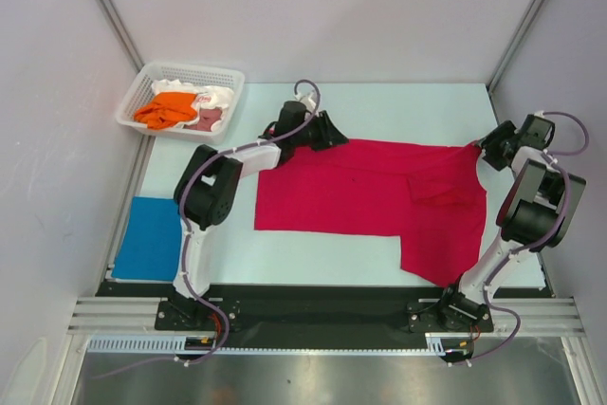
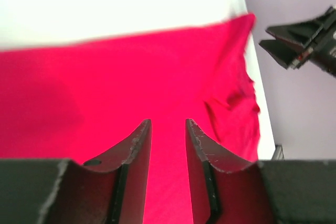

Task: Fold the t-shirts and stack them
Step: Fold the tshirt

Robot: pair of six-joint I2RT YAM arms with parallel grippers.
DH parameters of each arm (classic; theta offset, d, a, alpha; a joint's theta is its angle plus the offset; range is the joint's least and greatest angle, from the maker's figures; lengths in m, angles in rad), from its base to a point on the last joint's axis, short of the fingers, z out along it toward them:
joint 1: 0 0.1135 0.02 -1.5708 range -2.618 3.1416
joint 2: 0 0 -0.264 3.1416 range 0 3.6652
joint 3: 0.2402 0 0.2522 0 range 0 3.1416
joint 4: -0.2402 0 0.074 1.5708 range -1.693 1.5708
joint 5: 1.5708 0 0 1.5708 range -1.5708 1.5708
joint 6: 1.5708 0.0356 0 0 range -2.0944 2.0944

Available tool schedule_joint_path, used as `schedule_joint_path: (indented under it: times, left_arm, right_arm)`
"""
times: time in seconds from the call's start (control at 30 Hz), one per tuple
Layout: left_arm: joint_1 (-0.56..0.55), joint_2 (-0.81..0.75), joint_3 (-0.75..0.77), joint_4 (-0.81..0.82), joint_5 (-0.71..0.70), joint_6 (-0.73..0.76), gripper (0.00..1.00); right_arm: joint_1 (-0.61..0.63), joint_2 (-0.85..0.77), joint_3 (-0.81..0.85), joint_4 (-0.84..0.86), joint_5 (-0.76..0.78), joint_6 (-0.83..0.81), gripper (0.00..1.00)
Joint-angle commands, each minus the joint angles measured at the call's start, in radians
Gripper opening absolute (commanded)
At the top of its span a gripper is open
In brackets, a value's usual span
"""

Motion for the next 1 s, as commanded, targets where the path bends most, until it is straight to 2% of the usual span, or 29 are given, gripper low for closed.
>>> schedule_joint_path:
  times: [0.0, 0.07, 0.1, 0.17, 0.27, 0.37, 0.5, 0.53, 0.6, 0.67, 0.87, 0.97]
  left_arm:
    - [0.009, 0.020, 0.039, -0.013, 0.096, 0.007, 0.36]
    - [-0.022, 0.031, 0.042, -0.002, 0.115, -0.031, 0.39]
    - [-0.043, 0.036, 0.038, 0.034, 0.124, -0.043, 0.40]
    - [-0.120, 0.065, 0.047, 0.071, 0.133, -0.094, 0.45]
    - [-0.217, 0.106, 0.087, 0.099, 0.107, -0.152, 0.45]
    - [-0.293, 0.122, 0.098, 0.147, 0.048, -0.192, 0.42]
    - [-0.400, 0.140, 0.188, 0.007, -0.118, -0.042, 0.40]
    - [-0.419, 0.145, 0.211, -0.023, -0.203, 0.054, 0.41]
    - [-0.462, 0.168, 0.285, -0.137, -0.300, 0.156, 0.41]
    - [-0.476, 0.189, 0.360, -0.223, -0.382, 0.173, 0.40]
    - [-0.481, 0.278, 0.498, -0.330, -0.425, 0.116, 0.35]
    - [-0.482, 0.325, 0.570, -0.370, -0.427, 0.121, 0.40]
  right_arm:
    - [0.012, 0.042, 0.087, -0.036, -0.008, -0.017, 0.56]
    - [0.018, 0.005, 0.056, -0.079, 0.028, 0.014, 0.56]
    - [0.023, -0.016, 0.039, -0.103, 0.097, 0.026, 0.57]
    - [0.026, -0.095, -0.023, -0.172, 0.146, 0.050, 0.61]
    - [0.032, -0.205, -0.105, -0.247, 0.191, 0.066, 0.65]
    - [0.042, -0.312, -0.171, -0.286, 0.165, 0.038, 0.66]
    - [0.052, -0.450, -0.252, -0.341, 0.183, -0.006, 0.65]
    - [0.052, -0.473, -0.262, -0.352, 0.180, -0.012, 0.65]
    - [0.052, -0.526, -0.275, -0.370, 0.176, -0.017, 0.65]
    - [0.052, -0.550, -0.278, -0.370, 0.161, -0.023, 0.66]
    - [0.038, -0.558, -0.283, -0.380, 0.159, -0.044, 0.66]
    - [0.021, -0.570, -0.286, -0.380, 0.147, -0.049, 0.66]
